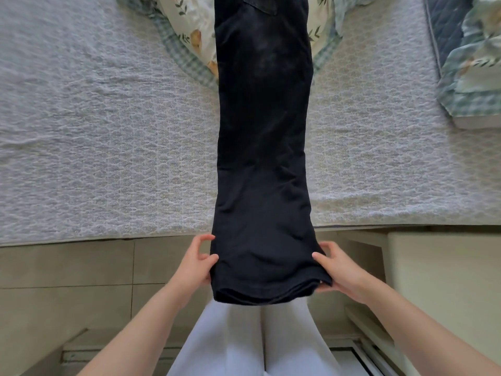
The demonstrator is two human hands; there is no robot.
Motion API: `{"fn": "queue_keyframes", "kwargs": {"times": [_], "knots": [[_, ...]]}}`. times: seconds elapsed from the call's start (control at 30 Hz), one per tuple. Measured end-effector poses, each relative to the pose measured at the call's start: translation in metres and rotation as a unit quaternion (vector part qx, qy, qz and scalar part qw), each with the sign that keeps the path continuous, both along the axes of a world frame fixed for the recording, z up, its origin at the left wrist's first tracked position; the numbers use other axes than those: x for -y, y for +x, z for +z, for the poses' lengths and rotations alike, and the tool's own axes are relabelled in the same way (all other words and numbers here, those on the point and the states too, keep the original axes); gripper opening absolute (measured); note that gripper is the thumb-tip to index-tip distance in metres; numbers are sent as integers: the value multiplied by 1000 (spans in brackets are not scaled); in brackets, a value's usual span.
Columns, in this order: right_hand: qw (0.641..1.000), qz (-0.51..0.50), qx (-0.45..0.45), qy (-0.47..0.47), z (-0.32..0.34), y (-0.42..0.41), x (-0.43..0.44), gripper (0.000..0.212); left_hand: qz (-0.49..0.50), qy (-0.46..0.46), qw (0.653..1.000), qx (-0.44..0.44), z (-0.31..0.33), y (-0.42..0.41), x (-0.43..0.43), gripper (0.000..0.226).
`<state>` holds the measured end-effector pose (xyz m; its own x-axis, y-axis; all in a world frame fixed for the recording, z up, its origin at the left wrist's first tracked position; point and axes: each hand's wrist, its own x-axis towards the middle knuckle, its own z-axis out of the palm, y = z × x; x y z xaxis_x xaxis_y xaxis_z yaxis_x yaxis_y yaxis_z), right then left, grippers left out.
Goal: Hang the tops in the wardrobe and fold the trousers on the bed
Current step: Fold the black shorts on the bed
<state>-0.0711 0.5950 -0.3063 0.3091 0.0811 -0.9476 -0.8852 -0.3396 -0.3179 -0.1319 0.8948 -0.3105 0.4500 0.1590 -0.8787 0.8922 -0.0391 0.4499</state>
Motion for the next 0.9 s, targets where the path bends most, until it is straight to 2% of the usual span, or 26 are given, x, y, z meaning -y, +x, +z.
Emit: {"fn": "queue_keyframes", "kwargs": {"times": [0.07, 0.17, 0.27, 0.33, 0.37, 0.4, 0.47, 0.53, 0.67, 0.77, 0.9], "knots": [[999, -43, 11, 16, 5, 28, -2, 35, 36, -42, 998, -11, 7, 27, -4, 24], [994, -65, 12, 82, 16, 87, -6, 24, 61, -93, 994, -4, 12, 84, -16, 13], [966, -200, 67, 148, 18, 150, -7, 21, 142, -147, 977, 58, 9, 145, -32, 28], [939, -298, 111, 131, 7, 182, -5, 24, 199, -156, 960, 117, -1, 178, -40, 29], [937, -312, 124, 98, -3, 191, -4, 26, 210, -130, 961, 123, -10, 189, -43, 31], [947, -289, 128, 56, -15, 194, -3, 28, 195, -83, 971, 114, -19, 195, -42, 34], [977, -177, 117, -23, -42, 190, -3, 30, 110, 13, 992, 59, -38, 193, -37, 39], [990, -74, 101, -62, -64, 177, -4, 32, 25, 63, 998, 4, -56, 182, -26, 44], [994, 22, 78, -68, -90, 155, -5, 35, -35, 81, 996, 3, -77, 164, -13, 19], [997, 40, 63, -29, -101, 146, -14, 37, -48, 81, 995, 21, -89, 157, -12, 31], [996, 48, 68, -16, -108, 141, -25, 36, -102, 62, 992, 36, -92, 154, -13, 24]]}}
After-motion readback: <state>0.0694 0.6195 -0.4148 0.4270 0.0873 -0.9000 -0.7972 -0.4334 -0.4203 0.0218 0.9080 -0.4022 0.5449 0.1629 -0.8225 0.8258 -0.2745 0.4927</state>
